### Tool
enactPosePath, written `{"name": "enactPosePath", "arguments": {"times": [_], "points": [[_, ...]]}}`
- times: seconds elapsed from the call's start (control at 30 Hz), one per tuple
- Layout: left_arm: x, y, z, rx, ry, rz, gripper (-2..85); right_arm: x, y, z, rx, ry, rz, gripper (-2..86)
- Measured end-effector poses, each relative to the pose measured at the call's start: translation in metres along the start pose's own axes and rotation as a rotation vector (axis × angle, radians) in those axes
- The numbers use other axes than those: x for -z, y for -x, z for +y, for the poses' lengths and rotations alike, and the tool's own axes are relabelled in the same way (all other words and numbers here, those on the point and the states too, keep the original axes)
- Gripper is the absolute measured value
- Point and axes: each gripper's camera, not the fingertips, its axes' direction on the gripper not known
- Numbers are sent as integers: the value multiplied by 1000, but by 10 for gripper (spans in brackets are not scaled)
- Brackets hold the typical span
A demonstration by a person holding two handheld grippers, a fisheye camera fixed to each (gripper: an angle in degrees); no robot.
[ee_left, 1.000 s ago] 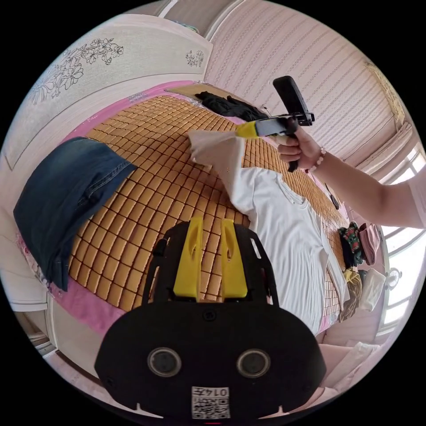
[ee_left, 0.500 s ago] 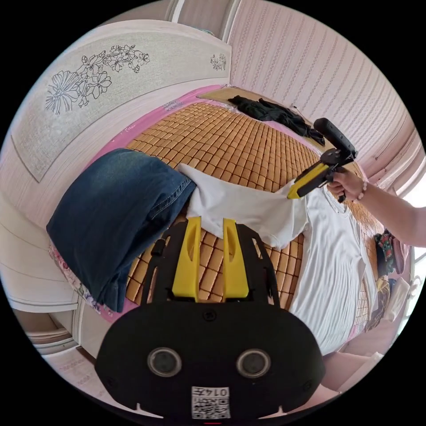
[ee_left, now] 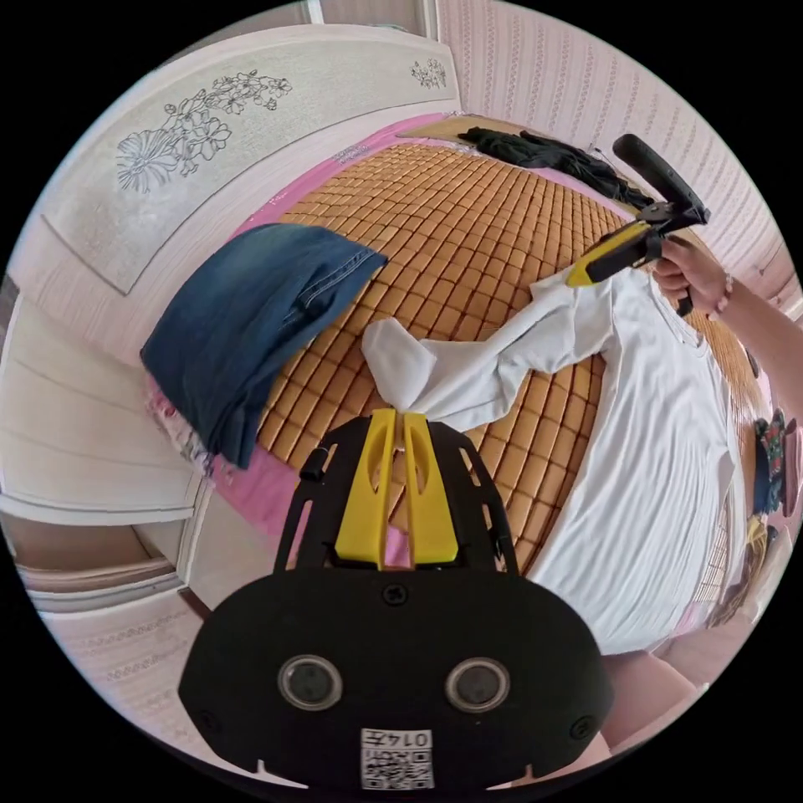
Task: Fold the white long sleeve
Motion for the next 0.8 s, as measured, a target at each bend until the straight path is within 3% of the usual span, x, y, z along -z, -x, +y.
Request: {"name": "enactPosePath", "arguments": {"times": [0.1,0.47,0.53,0.67,0.8], "points": [[1,20,51,120,52,-69,4,4,7,-10,-22,-16,90,59],[0,100,88,356,3,97,46,7,34,-8,-69,96,235,120],[1,107,93,330,29,97,44,10,32,0,-110,101,310,114],[-3,118,95,339,-4,140,53,8,30,10,-175,120,446,10],[-38,131,64,364,-12,147,79,15,36,12,-205,104,456,-3]]}}
